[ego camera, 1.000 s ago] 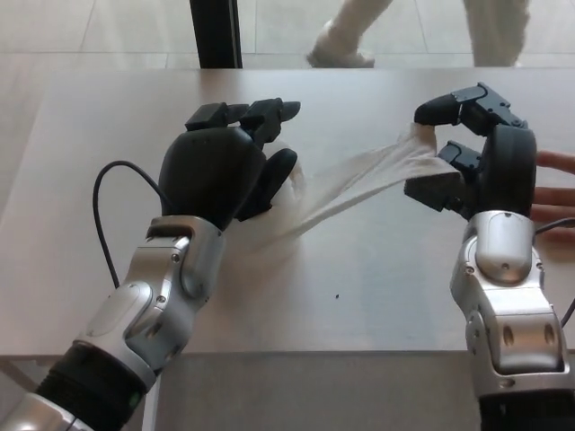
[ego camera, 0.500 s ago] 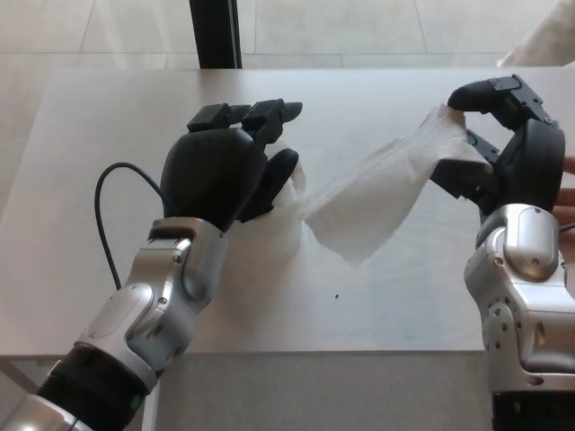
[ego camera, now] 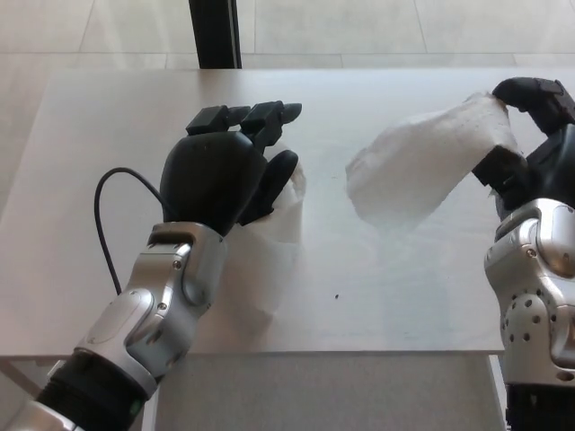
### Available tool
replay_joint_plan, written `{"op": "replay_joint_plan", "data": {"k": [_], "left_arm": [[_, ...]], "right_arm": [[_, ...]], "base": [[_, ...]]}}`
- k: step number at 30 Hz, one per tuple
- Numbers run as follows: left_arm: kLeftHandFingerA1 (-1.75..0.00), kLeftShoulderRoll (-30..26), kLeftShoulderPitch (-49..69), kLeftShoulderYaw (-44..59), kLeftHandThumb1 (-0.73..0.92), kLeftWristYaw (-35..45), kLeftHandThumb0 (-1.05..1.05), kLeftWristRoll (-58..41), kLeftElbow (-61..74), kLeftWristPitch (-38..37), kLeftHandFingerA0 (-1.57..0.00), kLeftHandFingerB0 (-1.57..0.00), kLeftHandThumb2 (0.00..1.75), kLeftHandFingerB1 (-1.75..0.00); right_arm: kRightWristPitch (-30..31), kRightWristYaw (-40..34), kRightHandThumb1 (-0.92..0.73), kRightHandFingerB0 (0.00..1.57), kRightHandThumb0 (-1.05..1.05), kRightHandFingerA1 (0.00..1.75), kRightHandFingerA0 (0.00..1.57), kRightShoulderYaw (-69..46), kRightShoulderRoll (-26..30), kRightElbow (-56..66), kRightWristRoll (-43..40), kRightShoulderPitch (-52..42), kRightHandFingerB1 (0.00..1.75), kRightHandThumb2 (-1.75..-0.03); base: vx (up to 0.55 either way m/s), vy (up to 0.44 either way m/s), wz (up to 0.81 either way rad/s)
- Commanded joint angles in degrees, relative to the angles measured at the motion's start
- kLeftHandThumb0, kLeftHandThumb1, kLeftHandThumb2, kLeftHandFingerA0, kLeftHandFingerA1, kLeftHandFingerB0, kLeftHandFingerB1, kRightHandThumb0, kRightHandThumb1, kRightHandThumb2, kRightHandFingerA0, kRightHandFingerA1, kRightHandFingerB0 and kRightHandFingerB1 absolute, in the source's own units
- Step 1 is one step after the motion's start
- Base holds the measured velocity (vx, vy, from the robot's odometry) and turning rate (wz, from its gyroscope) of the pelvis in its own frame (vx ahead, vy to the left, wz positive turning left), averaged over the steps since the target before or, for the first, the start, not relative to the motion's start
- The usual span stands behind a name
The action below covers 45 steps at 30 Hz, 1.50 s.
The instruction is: A toilet paper roll is kept in the middle of the desk infront of the robot. The robot places its left hand on the top of the toilet paper roll to hold it still and uses its right hand to tear off a piece of toilet paper from it and hands the paper to a person
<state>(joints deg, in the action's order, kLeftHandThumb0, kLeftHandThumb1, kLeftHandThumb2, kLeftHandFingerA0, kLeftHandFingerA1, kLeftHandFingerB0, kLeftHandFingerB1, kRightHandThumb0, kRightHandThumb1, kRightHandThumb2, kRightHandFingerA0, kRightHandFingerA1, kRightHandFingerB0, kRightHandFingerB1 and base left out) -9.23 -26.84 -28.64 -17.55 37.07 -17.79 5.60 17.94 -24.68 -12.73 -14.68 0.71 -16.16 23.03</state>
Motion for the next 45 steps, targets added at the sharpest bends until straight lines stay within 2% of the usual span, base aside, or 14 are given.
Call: {"op": "replay_joint_plan", "data": {"k": [1, 3, 10, 13, 18, 19, 20, 25, 28, 29, 31, 33, 39, 45], "left_arm": [[-0.46, -1.88, 11.52, -4.02, 0.8, 6.14, -0.4, 0.77, -6.16, 2.18, -0.23, -0.29, 0.75, -0.41], [-0.46, -2.14, 11.38, -4.12, 0.8, 6.63, -0.41, 0.78, -6.24, 2.21, -0.22, -0.28, 0.75, -0.41], [-0.46, -3.01, 10.86, -3.25, 0.79, 7.17, -0.41, 0.55, -5.4, 2.0, -0.21, -0.28, 0.83, -0.39], [-0.48, -4.61, 11.0, -1.81, 0.81, 5.17, -0.39, 0.55, -2.82, -0.49, -0.13, -0.21, 0.71, -0.4], [-0.5, -8.62, 9.56, 1.13, 0.83, 1.51, -0.44, 0.83, 2.06, -6.84, -0.02, -0.12, 0.65, -0.37], [-0.56, -9.7, 9.17, 2.01, 0.72, 1.29, -0.3, 0.81, 3.66, -7.9, -0.04, 0.0, 1.2, -0.52], [-0.39, -11.53, 8.4, 3.24, 0.84, 3.54, -0.51, 1.51, 7.7, -6.36, 0.0, -0.05, 0.65, -0.35], [-0.36, -13.64, 5.77, 6.13, 0.91, 4.11, -0.57, 0.57, 10.92, -7.46, 0.0, -0.08, 0.67, -0.36], [-0.47, -15.2, 3.27, 8.76, 0.68, 6.11, -0.54, -0.46, 14.76, -7.07, -0.01, -0.08, 0.88, -0.46], [-0.47, -15.49, 3.01, 9.59, 0.75, 6.69, -0.47, -0.89, 16.23, -6.87, -0.01, -0.1, 0.66, -0.39], [-0.46, -15.82, 3.34, 10.21, 0.75, 6.92, -0.45, -1.33, 17.18, -6.92, -0.02, -0.1, 0.66, -0.39], [-0.44, -15.6, 4.69, 10.68, 0.76, 7.9, -0.44, -2.07, 20.19, -6.38, -0.02, -0.12, 0.65, -0.38], [-0.49, -15.28, 6.59, 9.85, 0.79, 10.02, -0.45, -2.23, 23.16, -5.78, -0.05, -0.16, 0.68, -0.39], [-0.47, -13.67, 6.42, 9.85, 0.74, 9.6, -0.39, -2.8, 24.42, -6.11, -0.04, -0.14, 0.7, -0.39]], "right_arm": [[-3.1, -21.84, -0.76, 0.71, -0.26, 1.75, 1.0, -13.97, -11.9, 4.37, -27.17, 20.06, 1.75, -1.05], [-0.42, -20.32, -0.79, 0.69, -0.29, 1.75, 1.04, -16.94, -6.08, 3.0, -29.43, 22.32, 1.75, -0.88], [10.0, -2.83, -0.56, 0.71, -0.17, 1.75, 0.98, -11.94, 11.82, -0.79, -11.42, 18.96, 1.71, -1.27], [10.8, 3.0, -0.53, 0.87, -0.2, 1.47, 1.26, -6.84, 21.2, -5.21, -2.95, 16.76, 1.21, -1.19], [6.36, 11.3, -0.56, 0.75, -0.16, 1.75, 0.97, 3.57, 35.07, -10.38, 7.4, 12.21, 1.37, -1.1], [4.83, 12.98, -0.51, 0.89, -0.22, 1.37, 1.22, 5.68, 37.77, -11.73, 9.4, 11.36, 1.14, -1.15], [0.7, 15.61, -0.47, 0.76, -0.12, 1.74, 0.93, 9.58, 41.86, -13.94, 13.59, 9.69, 1.42, -1.13], [-6.58, 19.6, -0.43, 0.8, -0.11, 1.71, 0.79, 18.43, 49.92, -17.73, 20.22, 7.27, 1.51, -1.23], [-10.45, 20.11, -0.63, 0.66, -0.14, 1.68, 0.81, 31.69, 58.68, -20.2, 34.61, 6.28, 1.47, -0.84], [-10.48, 18.85, -0.64, 0.8, -0.22, 1.47, 0.92, 36.53, 60.11, -22.18, 39.99, 6.83, 0.59, -0.67], [-9.42, 17.89, -0.62, 0.79, -0.25, 1.46, 0.93, 39.35, 60.18, -23.36, 41.86, 7.48, 0.56, -0.61], [-6.97, 13.48, -0.65, 0.66, -0.27, 1.65, 0.79, 43.31, 57.83, -30.69, 44.77, 10.35, 1.2, -0.6], [-1.22, 10.73, -0.8, 0.61, -0.31, 1.34, 0.83, 46.72, 54.81, -36.43, 44.16, 16.28, 0.65, -0.65], [-0.39, 8.2, -0.62, 0.73, -0.27, 1.59, 0.84, 51.69, 54.37, -42.85, 46.89, 21.41, 1.09, -0.62]], "base": [[0.0, 0.0, 0.0], [0.0, 0.0, 0.0], [0.0, 0.0, 0.0], [0.0, 0.0, 0.0], [0.0, 0.0, 0.0], [0.0, 0.0, 0.0], [0.0, 0.0, 0.0], [0.0, 0.0, 0.0], [0.0, 0.0, 0.0], [0.0, 0.0, 0.0], [0.0, 0.0, 0.0], [0.0, 0.0, 0.0], [0.0, 0.0, 0.0], [0.0, 0.0, 0.0]]}}
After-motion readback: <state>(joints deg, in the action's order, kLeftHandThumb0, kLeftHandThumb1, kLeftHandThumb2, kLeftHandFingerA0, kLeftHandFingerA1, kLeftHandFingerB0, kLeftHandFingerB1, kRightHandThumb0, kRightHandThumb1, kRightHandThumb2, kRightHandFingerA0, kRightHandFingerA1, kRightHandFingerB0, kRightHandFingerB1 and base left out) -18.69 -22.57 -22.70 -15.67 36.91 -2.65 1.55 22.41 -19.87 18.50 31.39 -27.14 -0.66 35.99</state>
